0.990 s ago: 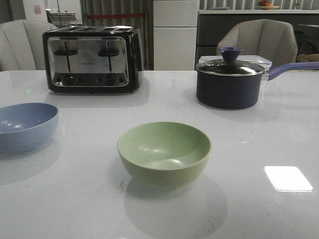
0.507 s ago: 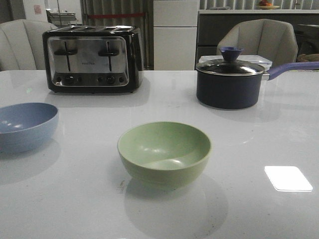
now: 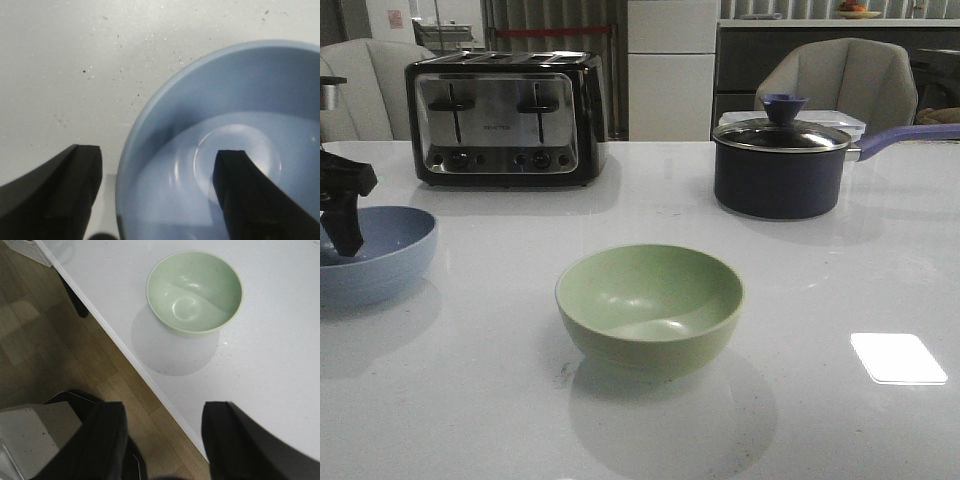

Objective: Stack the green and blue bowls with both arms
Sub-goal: 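Lower the left gripper onto the rim of the light blue bowl, then lift the blue bowl with the left gripper toward the green bowl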

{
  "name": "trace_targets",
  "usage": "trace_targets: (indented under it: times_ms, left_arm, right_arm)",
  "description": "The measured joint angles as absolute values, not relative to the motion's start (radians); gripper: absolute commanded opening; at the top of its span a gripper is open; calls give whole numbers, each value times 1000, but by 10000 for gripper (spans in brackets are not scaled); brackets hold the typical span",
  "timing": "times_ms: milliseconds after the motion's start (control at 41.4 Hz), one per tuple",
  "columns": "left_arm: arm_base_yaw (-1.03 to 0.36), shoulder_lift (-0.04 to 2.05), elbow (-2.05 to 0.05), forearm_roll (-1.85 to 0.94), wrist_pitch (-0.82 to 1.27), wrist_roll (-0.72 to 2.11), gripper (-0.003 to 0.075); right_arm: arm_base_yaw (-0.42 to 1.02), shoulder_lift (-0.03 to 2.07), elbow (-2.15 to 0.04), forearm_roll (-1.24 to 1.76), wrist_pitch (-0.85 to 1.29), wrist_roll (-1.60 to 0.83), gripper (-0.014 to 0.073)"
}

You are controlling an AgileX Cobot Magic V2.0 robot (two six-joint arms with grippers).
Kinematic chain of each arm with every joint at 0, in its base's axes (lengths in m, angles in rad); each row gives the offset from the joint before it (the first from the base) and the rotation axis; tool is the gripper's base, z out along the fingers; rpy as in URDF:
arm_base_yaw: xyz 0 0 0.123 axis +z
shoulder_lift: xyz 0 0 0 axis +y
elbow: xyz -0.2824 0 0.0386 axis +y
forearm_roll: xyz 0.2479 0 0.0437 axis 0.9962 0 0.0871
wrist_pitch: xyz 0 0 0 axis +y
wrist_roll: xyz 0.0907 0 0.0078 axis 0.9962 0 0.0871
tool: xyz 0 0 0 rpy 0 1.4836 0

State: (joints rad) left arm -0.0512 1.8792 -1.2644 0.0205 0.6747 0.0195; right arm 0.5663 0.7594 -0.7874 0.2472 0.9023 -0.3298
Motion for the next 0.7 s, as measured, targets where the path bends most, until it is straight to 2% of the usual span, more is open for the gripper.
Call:
trace_targets:
  times_ms: [145, 338, 555, 700]
  left_arm:
    - [-34, 1889, -1266, 20, 679, 20, 309]
    - [-20, 1889, -1267, 25, 695, 20, 179]
    - [-20, 1889, -1268, 18, 697, 20, 94]
    - [-20, 1852, -1268, -15, 716, 30, 93]
  right_arm:
    - [566, 759, -787, 247, 902, -330, 459]
    - [566, 759, -787, 247, 902, -330, 459]
    - [566, 759, -787, 247, 902, -330, 459]
    - [566, 759, -787, 247, 902, -330, 459]
